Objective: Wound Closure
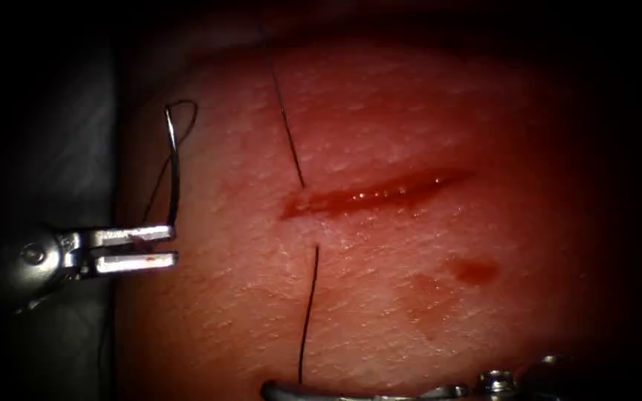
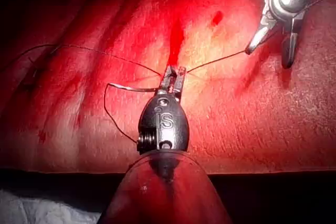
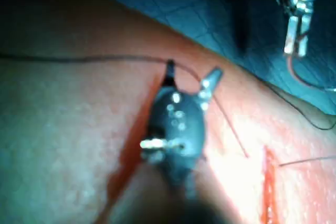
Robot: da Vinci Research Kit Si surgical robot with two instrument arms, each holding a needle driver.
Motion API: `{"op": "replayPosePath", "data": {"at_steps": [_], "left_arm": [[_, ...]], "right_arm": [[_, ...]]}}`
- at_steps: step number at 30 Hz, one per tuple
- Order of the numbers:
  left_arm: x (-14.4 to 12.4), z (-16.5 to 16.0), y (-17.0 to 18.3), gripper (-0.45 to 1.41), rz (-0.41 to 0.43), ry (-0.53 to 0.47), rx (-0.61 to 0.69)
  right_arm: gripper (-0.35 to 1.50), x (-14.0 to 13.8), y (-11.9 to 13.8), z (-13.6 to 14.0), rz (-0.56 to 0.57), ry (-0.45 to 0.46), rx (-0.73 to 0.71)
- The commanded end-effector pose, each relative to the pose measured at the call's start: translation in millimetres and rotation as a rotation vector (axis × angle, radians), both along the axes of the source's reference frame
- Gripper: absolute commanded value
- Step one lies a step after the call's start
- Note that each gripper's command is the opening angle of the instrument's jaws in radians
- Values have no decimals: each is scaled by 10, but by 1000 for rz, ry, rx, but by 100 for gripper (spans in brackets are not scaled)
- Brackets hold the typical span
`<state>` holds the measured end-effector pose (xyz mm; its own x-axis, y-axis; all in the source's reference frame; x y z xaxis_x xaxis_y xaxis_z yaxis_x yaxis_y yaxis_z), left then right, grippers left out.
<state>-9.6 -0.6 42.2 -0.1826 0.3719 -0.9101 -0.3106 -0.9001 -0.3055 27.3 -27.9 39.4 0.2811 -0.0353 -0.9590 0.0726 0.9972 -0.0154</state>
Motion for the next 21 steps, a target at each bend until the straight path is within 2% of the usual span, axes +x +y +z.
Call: {"op": "replayPosePath", "data": {"at_steps": [1, 5, 6, 8, 10, 13, 14, 15, 16, 17, 18, 21], "left_arm": [[-6, 7, -2, -45, 1, -1, 1], [-7, 8, -2, -45, 1, -2, 1], [-7, 8, -2, -45, 1, -2, 1], [-6, 7, -2, -45, 2, -3, 1], [-6, 7, -2, -45, 2, -3, 1], [-7, 8, -2, -45, 1, -2, 1], [-7, 8, -2, -45, 1, -2, 1], [-6, 8, -2, -45, 2, -2, 1], [-6, 8, -2, -45, 2, -2, 1], [-6, 8, -3, -45, 0, -4, 6], [-5, 8, -3, -45, 1, -4, 6], [-4, 7, -3, -45, 2, -5, 5]], "right_arm": [[104, 4, -3, 13, 5, -3, -1], [108, -3, 25, 63, 28, -26, -14], [108, -3, 25, 63, 28, -26, -14], [103, -6, 36, 87, 46, -40, -26], [101, -7, 39, 95, 52, -46, -30], [94, -5, 55, 124, 68, -72, -44], [84, -2, 60, 134, 72, -76, -51], [54, 0, 64, 142, 81, -82, -46], [54, 0, 64, 142, 81, -82, -46], [27, 0, 65, 145, 85, -83, -38], [-35, -2, 65, 151, 70, -99, -41], [-35, -4, 63, 152, 46, -126, -39]]}}
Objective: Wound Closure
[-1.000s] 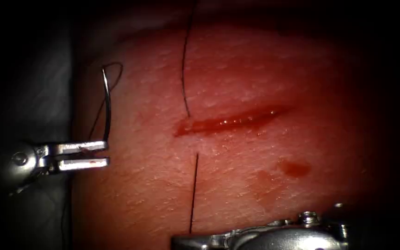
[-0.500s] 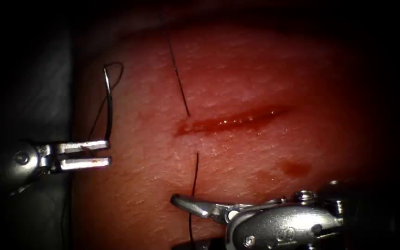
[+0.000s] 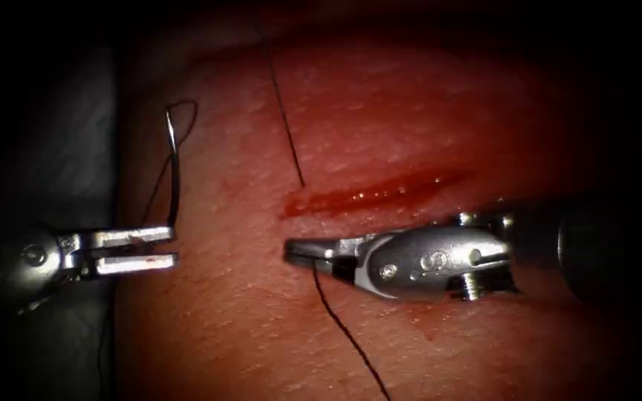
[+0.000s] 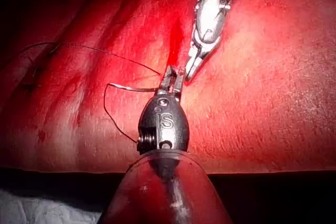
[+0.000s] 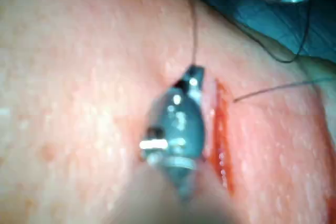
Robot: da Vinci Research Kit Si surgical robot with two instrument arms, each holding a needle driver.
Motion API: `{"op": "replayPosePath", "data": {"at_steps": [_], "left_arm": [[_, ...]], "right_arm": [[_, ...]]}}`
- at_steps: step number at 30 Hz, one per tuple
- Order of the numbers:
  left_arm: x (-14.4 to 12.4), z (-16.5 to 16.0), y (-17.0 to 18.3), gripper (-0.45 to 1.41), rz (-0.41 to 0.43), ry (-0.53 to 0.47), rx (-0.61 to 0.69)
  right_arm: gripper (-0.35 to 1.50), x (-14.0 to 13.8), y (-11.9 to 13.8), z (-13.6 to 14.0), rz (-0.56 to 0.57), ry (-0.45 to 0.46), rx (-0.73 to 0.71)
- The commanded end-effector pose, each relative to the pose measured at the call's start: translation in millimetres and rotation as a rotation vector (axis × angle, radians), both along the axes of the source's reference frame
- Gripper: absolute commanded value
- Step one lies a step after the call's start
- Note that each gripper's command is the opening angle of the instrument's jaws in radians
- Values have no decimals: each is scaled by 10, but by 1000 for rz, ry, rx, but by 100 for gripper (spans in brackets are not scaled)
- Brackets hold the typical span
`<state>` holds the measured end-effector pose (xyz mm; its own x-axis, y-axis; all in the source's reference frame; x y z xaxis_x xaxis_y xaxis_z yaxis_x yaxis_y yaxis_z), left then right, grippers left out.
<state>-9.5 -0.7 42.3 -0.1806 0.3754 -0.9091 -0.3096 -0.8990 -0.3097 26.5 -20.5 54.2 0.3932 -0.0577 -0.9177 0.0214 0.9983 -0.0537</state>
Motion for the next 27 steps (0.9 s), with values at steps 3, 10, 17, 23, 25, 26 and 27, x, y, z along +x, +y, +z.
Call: {"op": "replayPosePath", "data": {"at_steps": [3, 10, 17, 23, 25, 26, 27], "left_arm": [[-5, 7, -2, -45, 2, -3, 1], [-6, 8, -3, -45, 1, -2, 0], [-6, 7, -3, -45, 1, -2, 0], [-6, 7, -3, -45, 1, -1, 0], [-6, 7, -3, -45, 1, -1, 0], [-6, 7, -3, -45, 1, -1, 0], [-6, 7, -3, -45, 1, -1, 0]], "right_arm": [[-35, -4, -20, -8, -21, -57, 5], [-35, 1, -46, -49, -53, -28, 20], [-35, 12, -87, -100, -119, 1, 30], [-35, 16, -102, -119, -177, -12, 20], [-35, 17, -107, -124, -212, -5, 28], [-35, 17, -109, -125, -225, -7, 24], [-35, 18, -110, -126, -230, -7, 25]]}}
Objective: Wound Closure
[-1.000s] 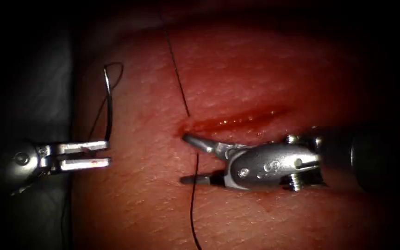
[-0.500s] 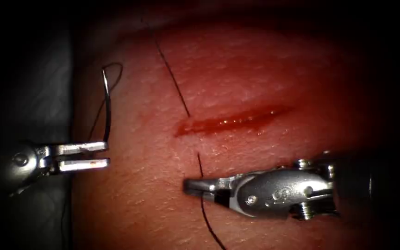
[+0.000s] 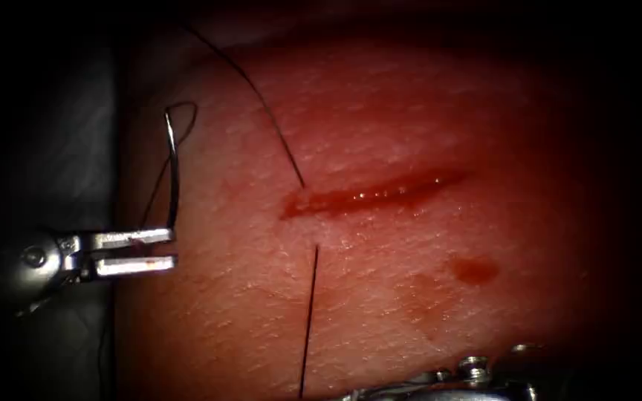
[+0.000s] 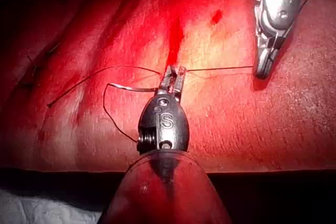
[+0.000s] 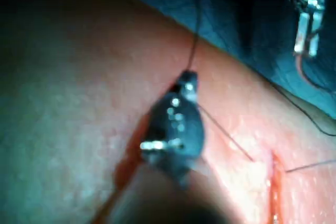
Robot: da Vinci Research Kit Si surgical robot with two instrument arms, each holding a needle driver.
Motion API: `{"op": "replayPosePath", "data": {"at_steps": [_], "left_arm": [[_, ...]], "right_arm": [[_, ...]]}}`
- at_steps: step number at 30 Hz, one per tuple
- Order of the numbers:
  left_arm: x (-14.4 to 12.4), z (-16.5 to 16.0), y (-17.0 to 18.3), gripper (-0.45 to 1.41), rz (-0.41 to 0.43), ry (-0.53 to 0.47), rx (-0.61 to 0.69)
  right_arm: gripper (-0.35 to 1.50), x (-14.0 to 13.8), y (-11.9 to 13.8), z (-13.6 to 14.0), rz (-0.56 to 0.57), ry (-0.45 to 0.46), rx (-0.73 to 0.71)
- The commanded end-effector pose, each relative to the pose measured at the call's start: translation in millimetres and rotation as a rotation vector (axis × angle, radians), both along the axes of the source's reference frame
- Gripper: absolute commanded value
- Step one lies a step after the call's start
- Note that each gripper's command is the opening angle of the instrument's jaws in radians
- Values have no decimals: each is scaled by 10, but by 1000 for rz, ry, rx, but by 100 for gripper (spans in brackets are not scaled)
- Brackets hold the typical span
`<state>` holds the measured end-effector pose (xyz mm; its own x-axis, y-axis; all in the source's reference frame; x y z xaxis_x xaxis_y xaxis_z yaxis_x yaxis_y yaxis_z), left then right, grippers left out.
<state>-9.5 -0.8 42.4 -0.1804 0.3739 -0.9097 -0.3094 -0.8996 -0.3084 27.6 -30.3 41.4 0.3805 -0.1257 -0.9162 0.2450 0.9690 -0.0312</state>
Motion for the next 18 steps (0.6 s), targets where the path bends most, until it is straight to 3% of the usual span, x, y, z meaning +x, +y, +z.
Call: {"op": "replayPosePath", "data": {"at_steps": [1, 3, 4, 5, 6, 7, 8, 18], "left_arm": [[-5, 7, -2, -45, 1, -1, 1], [-5, 7, -2, -45, 1, -1, 1], [-5, 7, -2, -45, 1, -1, 1], [-5, 7, -2, -45, 1, -1, 1], [-5, 7, -2, -45, 1, -1, 1], [-5, 7, -2, -45, 1, -1, 1], [-5, 7, -2, -45, 1, -1, 1], [-6, 7, -2, -45, 0, -1, 1]], "right_arm": [[-35, 6, -12, 2, -8, 6, 7], [-35, 7, -8, 3, -18, 14, -8], [0, 6, 1, 7, 0, 24, -8], [0, 6, 1, 7, 0, 24, -8], [44, 4, 11, 13, 30, 37, -14], [44, 4, 11, 13, 30, 37, -14], [59, 1, 23, 23, 55, 38, -25], [56, -13, 85, 99, 158, -9, -79]]}}
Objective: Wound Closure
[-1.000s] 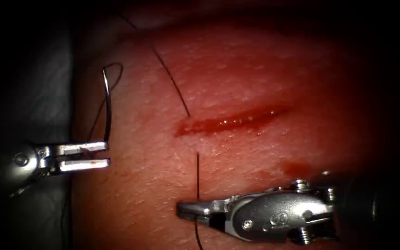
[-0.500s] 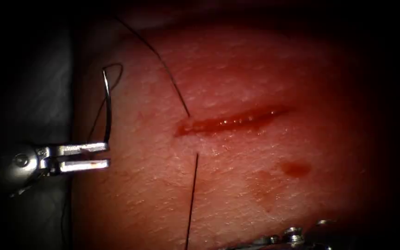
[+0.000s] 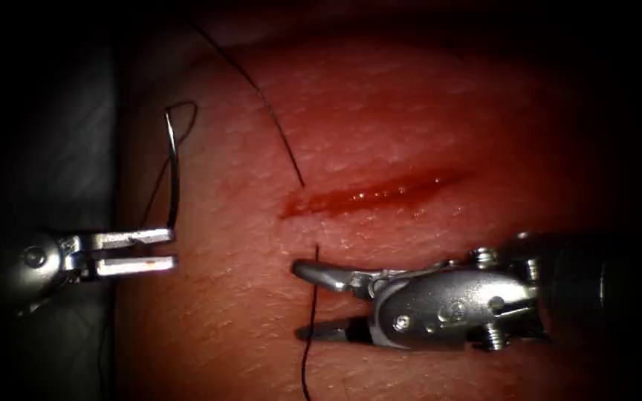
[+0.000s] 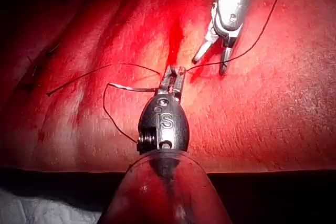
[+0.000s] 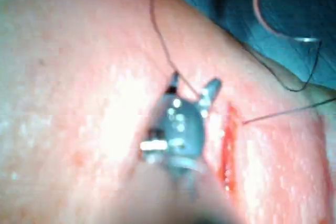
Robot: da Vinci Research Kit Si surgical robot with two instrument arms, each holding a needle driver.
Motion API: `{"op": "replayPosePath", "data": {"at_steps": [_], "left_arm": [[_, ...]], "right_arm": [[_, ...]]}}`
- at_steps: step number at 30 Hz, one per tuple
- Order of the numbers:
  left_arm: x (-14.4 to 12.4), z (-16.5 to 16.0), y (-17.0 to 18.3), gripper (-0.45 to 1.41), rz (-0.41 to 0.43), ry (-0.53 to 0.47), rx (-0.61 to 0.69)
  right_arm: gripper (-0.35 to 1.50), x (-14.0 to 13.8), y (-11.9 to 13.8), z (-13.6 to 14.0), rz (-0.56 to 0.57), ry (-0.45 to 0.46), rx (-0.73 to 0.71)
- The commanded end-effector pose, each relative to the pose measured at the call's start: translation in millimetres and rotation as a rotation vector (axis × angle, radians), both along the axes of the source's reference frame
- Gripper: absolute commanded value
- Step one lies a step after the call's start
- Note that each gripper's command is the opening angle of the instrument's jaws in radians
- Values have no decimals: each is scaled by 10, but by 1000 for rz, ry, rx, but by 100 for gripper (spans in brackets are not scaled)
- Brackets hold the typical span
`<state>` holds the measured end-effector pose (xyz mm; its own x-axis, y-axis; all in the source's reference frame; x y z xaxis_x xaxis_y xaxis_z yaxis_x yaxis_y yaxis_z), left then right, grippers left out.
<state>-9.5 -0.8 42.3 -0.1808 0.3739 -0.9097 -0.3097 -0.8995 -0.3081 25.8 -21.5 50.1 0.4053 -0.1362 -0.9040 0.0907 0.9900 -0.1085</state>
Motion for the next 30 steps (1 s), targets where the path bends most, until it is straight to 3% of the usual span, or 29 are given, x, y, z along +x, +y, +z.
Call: {"op": "replayPosePath", "data": {"at_steps": [1, 2, 4, 5, 6, 12, 18, 24, 30], "left_arm": [[-6, 8, -2, -45, 1, -2, 1], [-6, 8, -2, -45, 1, -2, 1], [-6, 8, -2, -45, 1, -2, 1], [-6, 8, -2, -45, 1, -1, 1], [-6, 8, -2, -45, 1, -1, 1], [-5, 8, -2, -45, 1, -2, 1], [-5, 8, -2, -45, 1, -2, 1], [-5, 8, -2, -45, 1, -2, 1], [-5, 7, -3, -45, 1, -2, 1]], "right_arm": [[57, 4, 1, 23, 11, -10, -8], [57, 5, 3, 27, 15, -13, -12], [36, 7, 4, 41, 20, -20, -26], [-10, 8, 3, 47, 19, -22, -39], [-35, 9, 2, 51, 21, -23, -38], [-35, 4, -3, 50, -1, -28, -17], [-35, 0, -15, 16, -23, -3, 7], [-35, 12, -67, -44, -124, 16, 21], [-35, 18, -96, -83, -192, 34, 31]]}}
